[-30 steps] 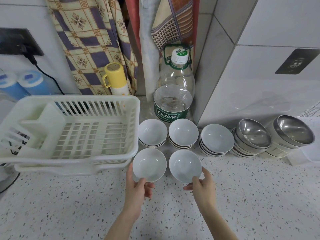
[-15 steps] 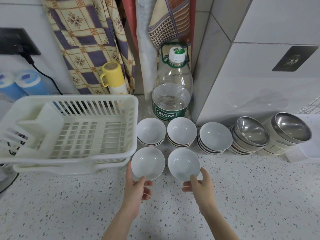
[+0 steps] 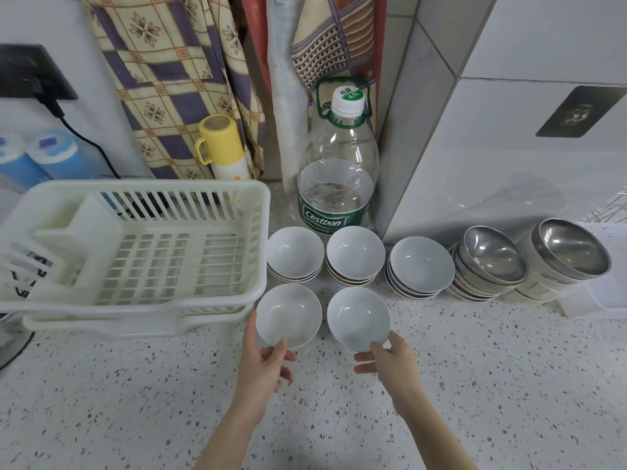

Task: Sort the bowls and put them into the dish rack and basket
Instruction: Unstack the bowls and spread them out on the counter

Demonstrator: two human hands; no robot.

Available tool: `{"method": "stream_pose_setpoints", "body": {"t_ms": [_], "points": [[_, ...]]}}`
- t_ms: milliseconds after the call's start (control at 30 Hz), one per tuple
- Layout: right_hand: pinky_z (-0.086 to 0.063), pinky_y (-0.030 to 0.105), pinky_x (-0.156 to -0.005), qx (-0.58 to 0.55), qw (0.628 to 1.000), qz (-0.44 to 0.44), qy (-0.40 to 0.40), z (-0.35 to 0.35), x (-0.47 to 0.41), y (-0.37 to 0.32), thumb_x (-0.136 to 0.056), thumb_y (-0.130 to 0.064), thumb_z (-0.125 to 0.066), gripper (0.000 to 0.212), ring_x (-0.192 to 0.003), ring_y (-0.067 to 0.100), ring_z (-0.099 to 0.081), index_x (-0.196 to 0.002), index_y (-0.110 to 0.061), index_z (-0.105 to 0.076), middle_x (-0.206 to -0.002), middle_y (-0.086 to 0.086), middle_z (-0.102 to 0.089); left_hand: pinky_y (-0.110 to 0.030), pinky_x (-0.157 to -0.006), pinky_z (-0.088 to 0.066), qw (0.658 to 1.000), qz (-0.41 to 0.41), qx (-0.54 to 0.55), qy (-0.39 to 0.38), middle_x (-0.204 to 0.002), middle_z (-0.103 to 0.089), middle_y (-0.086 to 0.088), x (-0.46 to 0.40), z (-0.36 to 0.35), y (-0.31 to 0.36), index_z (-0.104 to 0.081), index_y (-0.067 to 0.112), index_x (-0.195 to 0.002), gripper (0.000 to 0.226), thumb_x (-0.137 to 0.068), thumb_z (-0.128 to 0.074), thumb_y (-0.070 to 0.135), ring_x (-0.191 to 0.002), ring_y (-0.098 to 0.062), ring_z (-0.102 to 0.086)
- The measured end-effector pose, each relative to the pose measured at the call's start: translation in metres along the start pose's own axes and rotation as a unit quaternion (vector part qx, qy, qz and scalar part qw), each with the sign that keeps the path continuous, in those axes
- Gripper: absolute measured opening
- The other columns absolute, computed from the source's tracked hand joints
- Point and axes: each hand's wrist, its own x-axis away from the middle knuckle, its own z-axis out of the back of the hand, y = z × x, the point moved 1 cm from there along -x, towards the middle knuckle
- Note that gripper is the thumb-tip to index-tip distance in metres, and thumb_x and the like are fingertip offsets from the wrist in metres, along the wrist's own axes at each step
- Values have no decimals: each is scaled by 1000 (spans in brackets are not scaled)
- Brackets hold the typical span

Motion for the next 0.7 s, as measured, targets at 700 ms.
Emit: {"method": "stream_pose_setpoints", "body": {"t_ms": [700], "points": [[-42,27,-58,-23,999,-24,-19,-12,9,4,-94,-12,-48,37,-63,19,-74,-128,-25,-43,-83,1,-76,-24,-40,-46,999,-13,31,20,-74,-74,-6,12,-17,-6,-15,57,-142,77,-97,-60,13,-53,-23,-68]]}}
